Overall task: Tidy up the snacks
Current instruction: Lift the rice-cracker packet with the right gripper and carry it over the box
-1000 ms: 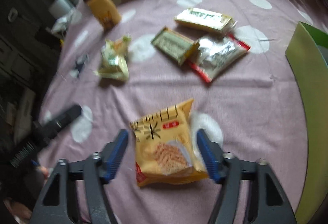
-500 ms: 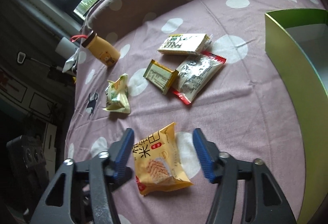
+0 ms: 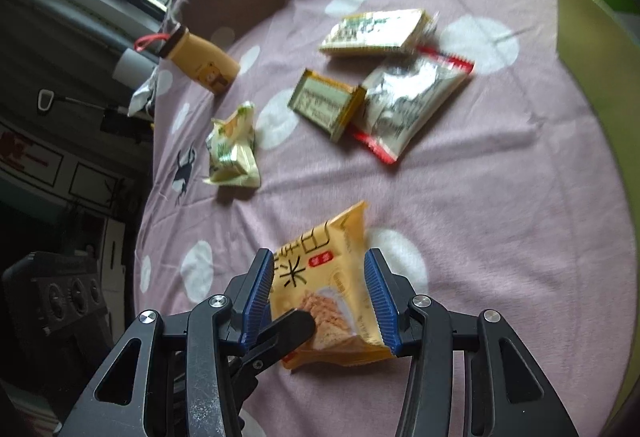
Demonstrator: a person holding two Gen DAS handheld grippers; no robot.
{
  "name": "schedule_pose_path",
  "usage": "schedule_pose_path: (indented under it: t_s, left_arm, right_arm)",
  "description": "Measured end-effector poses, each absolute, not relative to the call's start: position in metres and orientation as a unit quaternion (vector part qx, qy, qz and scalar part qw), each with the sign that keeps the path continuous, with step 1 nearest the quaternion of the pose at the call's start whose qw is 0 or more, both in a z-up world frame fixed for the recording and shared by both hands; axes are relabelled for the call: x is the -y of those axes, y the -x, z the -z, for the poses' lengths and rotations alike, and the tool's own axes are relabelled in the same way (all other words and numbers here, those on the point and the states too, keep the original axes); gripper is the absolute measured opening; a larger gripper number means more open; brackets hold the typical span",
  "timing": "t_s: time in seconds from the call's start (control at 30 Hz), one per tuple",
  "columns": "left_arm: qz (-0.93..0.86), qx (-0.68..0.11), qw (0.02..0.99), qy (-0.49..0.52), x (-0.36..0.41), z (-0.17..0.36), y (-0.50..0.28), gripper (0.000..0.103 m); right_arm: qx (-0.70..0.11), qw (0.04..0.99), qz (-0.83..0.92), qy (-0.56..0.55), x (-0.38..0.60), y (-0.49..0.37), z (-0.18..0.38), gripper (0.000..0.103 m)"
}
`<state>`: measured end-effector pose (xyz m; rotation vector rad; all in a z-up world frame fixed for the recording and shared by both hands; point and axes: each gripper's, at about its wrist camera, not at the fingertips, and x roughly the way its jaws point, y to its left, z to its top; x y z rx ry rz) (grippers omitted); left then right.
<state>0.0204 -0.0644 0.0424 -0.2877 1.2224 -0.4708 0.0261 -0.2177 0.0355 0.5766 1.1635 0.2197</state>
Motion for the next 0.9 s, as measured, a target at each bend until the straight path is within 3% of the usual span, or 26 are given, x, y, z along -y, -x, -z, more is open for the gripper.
schedule_pose_path:
  t_s: [0.23,0.9]
  left_arm:
    - [0.216,-0.527,0.814,0.112,0.069,-0.06,-0.015,0.026]
    - [0.305,-0.382,0.868,0.092,0.114,-0.127,0.015,0.026]
  right_arm:
    - [-0.524,0.81,-0.095,-0.245,0.213,-0.019,-0.05,0.05]
    - [-0.381,0.891,-0.037,-0.244,0.26,0.028,-0.137,0.05]
